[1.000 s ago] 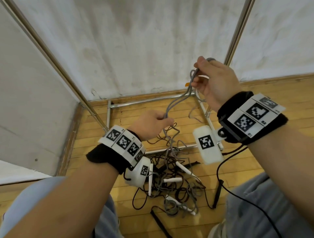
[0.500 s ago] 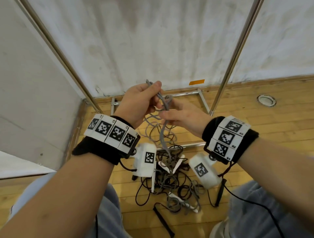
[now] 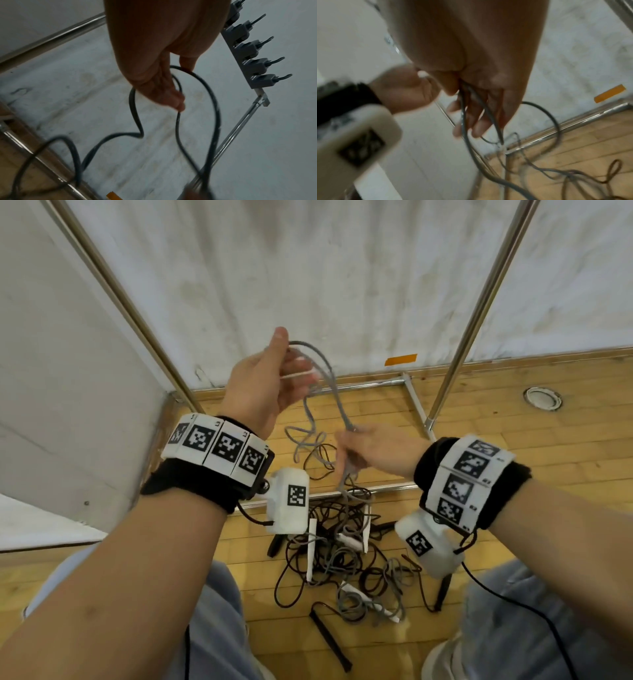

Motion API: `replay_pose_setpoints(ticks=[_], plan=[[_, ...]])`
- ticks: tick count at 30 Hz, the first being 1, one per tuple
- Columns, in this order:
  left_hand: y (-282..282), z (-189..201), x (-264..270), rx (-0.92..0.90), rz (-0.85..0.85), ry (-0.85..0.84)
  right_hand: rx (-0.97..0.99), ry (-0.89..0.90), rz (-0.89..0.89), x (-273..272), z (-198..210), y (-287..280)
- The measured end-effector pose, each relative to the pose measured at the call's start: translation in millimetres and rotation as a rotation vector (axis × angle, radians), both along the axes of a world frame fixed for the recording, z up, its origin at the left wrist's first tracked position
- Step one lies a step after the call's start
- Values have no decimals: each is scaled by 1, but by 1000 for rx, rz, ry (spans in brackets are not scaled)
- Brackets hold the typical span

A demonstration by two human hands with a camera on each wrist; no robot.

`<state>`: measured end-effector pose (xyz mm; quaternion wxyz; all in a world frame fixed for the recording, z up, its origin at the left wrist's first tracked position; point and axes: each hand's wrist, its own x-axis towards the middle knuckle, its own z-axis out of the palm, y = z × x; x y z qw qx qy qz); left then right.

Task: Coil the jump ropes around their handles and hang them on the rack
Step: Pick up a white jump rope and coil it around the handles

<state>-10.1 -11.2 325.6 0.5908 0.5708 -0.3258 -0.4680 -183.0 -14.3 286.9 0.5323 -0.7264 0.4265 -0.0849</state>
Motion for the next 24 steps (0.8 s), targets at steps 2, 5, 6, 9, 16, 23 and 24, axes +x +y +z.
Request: replay_pose_setpoints(ticks=[2, 5, 6, 9, 16, 23, 24], plan=[[3, -1, -3, 134, -101, -54, 169, -342, -226, 0, 12, -5], [15, -8, -18, 168, -459, -242, 395, -726, -420, -1, 31, -9], [21, -9, -26, 159, -567, -280, 448, -797, -452, -2, 36, -9], [30, -17, -47, 100, -678, -337, 586, -922, -497, -5, 48, -7], [25, -36, -57, 22, -657, -657, 496, -1017, -548, -16, 68, -13], [19, -38, -58, -60, -496, -839, 329, -1084, -606, -24, 79, -25], [18, -36, -57, -52, -464, -849, 291, -1056, -611, -24, 77, -27]])
